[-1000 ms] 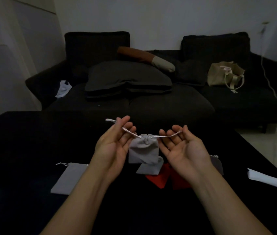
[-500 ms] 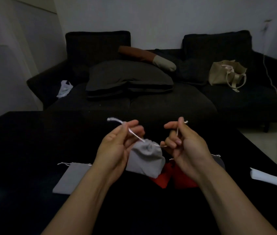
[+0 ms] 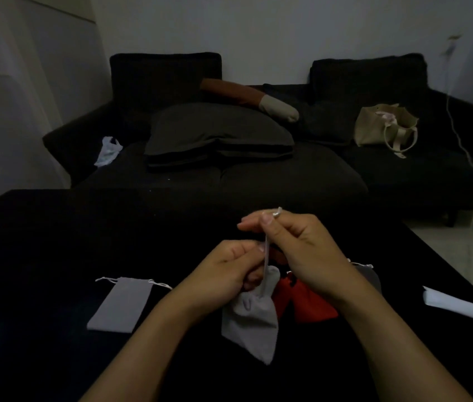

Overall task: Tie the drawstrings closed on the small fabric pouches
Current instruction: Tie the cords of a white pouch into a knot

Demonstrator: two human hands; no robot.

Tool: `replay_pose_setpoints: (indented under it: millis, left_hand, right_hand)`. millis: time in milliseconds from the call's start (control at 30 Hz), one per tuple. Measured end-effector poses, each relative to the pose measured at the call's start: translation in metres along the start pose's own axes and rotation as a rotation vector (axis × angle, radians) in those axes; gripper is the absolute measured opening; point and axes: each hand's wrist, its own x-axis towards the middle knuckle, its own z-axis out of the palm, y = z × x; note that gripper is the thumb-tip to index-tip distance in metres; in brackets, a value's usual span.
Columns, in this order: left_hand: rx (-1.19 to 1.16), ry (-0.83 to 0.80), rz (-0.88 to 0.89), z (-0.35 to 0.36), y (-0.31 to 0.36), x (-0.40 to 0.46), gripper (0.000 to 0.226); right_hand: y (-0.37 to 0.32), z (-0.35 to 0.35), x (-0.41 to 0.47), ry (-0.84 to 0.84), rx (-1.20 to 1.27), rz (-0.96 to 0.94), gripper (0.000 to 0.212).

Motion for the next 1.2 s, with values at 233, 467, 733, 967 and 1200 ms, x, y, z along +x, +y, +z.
replay_pose_setpoints:
  millis: [233,467,733,967,1200]
  left_hand:
    - [-0.116,-0.06,-0.054,0.009,-0.007,0.003,0.029]
    - [-0.155,0.19,-0.092,0.002,-0.021,0.015,0.043]
    - [-0.182,0.227,-0.056,-0.009,-0.025,0.017,0.044]
    - [-0.126,0.359,-0.108,-0.008,-0.025,0.018,0.043]
    - [-0.472,0.426,-0.108,-0.014,-0.015,0.015,0.017]
  right_hand:
    - [0.012,-0.001,-0.001,0.05,-0.138,0.167,0.033]
    - [0.015,-0.007,-0.001,0.121,0.146,0.306,0.016]
    - [0.02,-0.001,-0.001,0.13,0.161,0.33,0.013]
    - [0.025,-0.006,0.0,0.196,-0.075,0.297,0.013]
    - [0.023,-0.005,0.0,0.001,-0.073,0.249,0.011]
